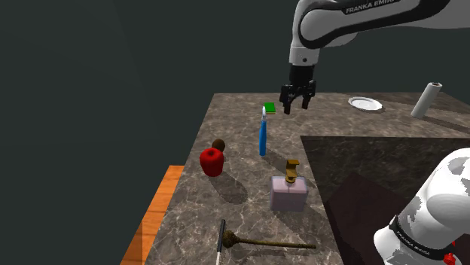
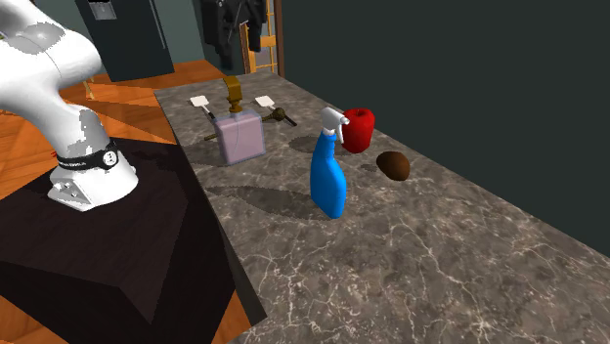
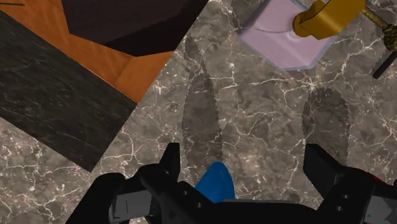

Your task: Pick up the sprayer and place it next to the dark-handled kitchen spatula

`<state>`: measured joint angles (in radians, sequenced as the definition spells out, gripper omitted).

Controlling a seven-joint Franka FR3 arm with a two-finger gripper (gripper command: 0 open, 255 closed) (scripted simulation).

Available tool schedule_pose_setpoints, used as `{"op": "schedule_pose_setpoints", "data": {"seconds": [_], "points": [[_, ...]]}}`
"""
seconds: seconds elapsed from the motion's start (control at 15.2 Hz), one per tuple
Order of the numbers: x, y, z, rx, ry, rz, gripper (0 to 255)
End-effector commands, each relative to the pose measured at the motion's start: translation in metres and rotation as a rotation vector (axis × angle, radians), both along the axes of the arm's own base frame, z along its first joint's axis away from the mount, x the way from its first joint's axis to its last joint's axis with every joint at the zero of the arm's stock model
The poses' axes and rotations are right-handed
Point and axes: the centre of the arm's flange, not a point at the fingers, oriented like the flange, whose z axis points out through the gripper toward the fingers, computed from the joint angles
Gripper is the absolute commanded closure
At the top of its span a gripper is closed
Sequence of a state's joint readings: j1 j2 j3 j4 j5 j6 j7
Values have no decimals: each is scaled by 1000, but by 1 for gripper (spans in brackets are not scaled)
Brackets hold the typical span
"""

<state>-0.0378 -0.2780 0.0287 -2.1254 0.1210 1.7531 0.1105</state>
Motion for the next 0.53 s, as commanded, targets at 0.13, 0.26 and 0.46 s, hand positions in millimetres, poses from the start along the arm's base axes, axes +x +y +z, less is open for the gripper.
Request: {"op": "schedule_pose_setpoints", "data": {"seconds": [0.13, 0.26, 0.46], "points": [[57, -6, -29, 16, 74, -122, 0], [83, -11, -44, 24, 111, -182, 0], [120, -22, -70, 35, 165, -272, 0]]}}
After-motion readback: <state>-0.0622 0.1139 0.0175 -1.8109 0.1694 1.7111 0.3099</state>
